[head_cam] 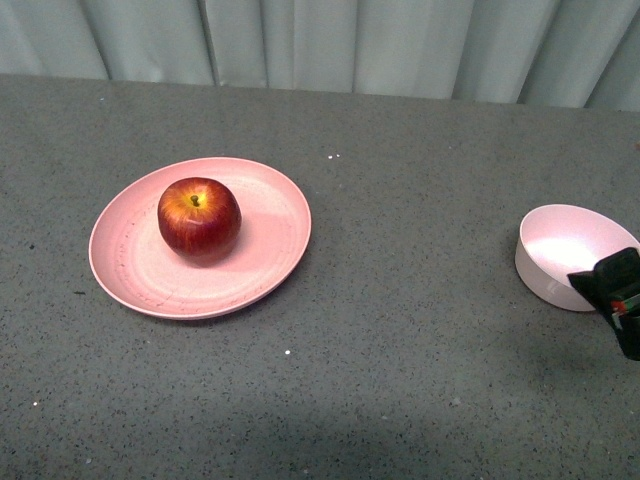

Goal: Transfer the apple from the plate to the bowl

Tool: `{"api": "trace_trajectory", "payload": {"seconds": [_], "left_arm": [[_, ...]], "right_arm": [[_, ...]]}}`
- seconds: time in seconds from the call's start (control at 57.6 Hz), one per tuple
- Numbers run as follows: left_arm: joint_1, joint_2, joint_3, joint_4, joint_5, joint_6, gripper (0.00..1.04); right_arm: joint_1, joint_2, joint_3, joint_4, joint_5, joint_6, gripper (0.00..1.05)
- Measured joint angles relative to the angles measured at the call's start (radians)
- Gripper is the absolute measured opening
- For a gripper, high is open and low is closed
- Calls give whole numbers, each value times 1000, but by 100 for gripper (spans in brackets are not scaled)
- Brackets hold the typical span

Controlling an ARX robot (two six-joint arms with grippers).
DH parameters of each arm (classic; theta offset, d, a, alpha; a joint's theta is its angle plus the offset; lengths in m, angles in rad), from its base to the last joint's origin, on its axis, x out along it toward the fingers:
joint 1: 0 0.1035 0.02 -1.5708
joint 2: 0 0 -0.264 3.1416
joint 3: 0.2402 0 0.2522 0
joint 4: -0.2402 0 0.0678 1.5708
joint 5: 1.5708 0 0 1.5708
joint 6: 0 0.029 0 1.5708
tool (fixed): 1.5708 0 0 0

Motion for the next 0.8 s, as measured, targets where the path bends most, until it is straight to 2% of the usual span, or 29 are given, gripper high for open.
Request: {"api": "trace_trajectory", "payload": {"seconds": [0.208, 0.711, 0.798], "left_arm": [[0, 0, 0, 0, 0, 0, 98], [0, 0, 0, 0, 0, 0, 98], [0, 0, 0, 0, 0, 0, 98]], "right_arm": [[14, 168, 106, -30, 4, -6, 95], [22, 350, 244, -53, -23, 36, 95], [22, 361, 257, -54, -26, 48, 88]]}}
